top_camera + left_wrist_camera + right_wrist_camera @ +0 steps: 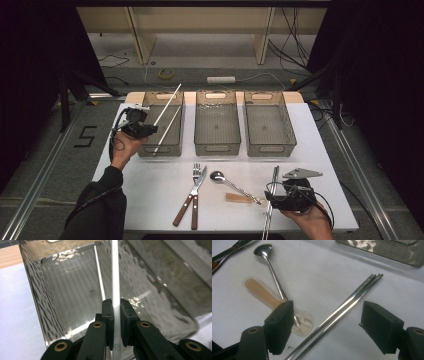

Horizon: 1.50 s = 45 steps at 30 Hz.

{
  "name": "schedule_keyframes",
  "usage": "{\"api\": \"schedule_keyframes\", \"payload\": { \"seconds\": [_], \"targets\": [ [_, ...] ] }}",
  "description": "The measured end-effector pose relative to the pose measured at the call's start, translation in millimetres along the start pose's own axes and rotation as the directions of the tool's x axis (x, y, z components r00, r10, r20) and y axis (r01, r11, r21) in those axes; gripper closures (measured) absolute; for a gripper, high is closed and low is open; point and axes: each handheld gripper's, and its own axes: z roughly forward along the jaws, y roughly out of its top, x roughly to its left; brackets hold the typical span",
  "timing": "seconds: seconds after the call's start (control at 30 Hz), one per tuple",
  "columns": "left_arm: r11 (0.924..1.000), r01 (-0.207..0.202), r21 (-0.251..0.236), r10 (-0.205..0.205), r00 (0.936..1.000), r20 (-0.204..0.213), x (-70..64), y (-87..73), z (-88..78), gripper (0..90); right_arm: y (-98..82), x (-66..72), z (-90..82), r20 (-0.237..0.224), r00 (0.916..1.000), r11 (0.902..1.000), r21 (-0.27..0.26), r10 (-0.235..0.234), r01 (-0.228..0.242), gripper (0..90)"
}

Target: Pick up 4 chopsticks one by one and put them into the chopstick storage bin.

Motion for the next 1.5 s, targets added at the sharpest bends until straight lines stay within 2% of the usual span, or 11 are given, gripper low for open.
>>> {"api": "schedule_keyframes", "payload": {
  "seconds": [0.3, 0.63, 0.7, 0.77, 0.83, 0.93, 1.0, 1.1, 1.27, 1.37, 1.5],
  "targets": [
    [0.9992, 0.031, 0.026, -0.030, 0.9993, -0.023, 7.7, -1.3, 10.3, 82.4, 0.1, 0.5, 0.4, -0.007, 0.9999, 0.9999, 0.006, -0.008, 0.008, 27.7],
    [0.9973, 0.066, 0.033, -0.064, 0.9965, -0.053, 14.1, -2.1, 15.9, 81.5, 0.2, 1.5, 0.5, -0.016, 0.9996, 0.9997, 0.007, -0.023, 0.023, 27.7],
    [0.9966, 0.080, 0.020, -0.078, 0.9953, -0.057, 13.7, -2.3, 14.9, 72.8, 0.2, 1.3, 0.4, -0.016, 0.9996, 0.9997, 0.007, -0.023, 0.023, 27.7],
    [0.9976, 0.066, 0.021, -0.064, 0.9966, -0.051, 11.5, -2.8, 12.2, 68.7, 0.0, 0.7, 0.5, -0.014, 0.9996, 0.9997, 0.006, -0.024, 0.024, 27.7],
    [0.9973, 0.071, 0.015, -0.071, 0.9965, -0.045, 9.3, -3.7, 9.2, 61.7, 0.2, 0.3, 0.7, -0.013, 0.9997, 0.9997, 0.008, -0.021, 0.021, 27.7],
    [0.9963, 0.086, -0.004, -0.086, 0.9962, -0.007, 4.2, -6.7, 3.0, 51.4, 0.0, 0.5, 0.5, -0.007, 0.9998, 0.9998, 0.014, -0.017, 0.017, 28.2],
    [0.9972, 0.071, -0.022, -0.071, 0.9975, 0.000, -1.0, -9.8, -2.6, 45.2, -0.2, 0.0, 0.4, 0.001, 0.9999, 0.9998, 0.015, -0.013, 0.013, 29.0],
    [0.9949, 0.077, -0.065, -0.075, 0.9965, 0.036, -8.1, -15.4, -13.2, 37.1, -0.7, -1.3, 0.8, 0.004, 1.0000, 0.9998, 0.018, -0.007, 0.007, 30.7],
    [0.9889, 0.090, -0.118, -0.081, 0.9934, 0.081, -21.1, -25.0, -28.7, 28.4, -1.3, -1.5, 2.1, 0.018, 0.9998, 0.9994, 0.034, 0.003, -0.003, 33.6],
    [0.9898, 0.059, -0.130, -0.048, 0.9952, 0.085, -29.8, -29.9, -36.3, 26.0, -2.1, 0.1, 2.5, 0.020, 0.9998, 0.9991, 0.042, 0.005, -0.005, 34.9],
    [0.9890, 0.043, -0.141, -0.028, 0.9940, 0.106, -37.8, -37.1, -41.5, 23.6, -3.3, 0.4, 0.2, 0.026, 0.9996, 0.9993, 0.037, 0.011, -0.012, 36.0]
  ]
}}
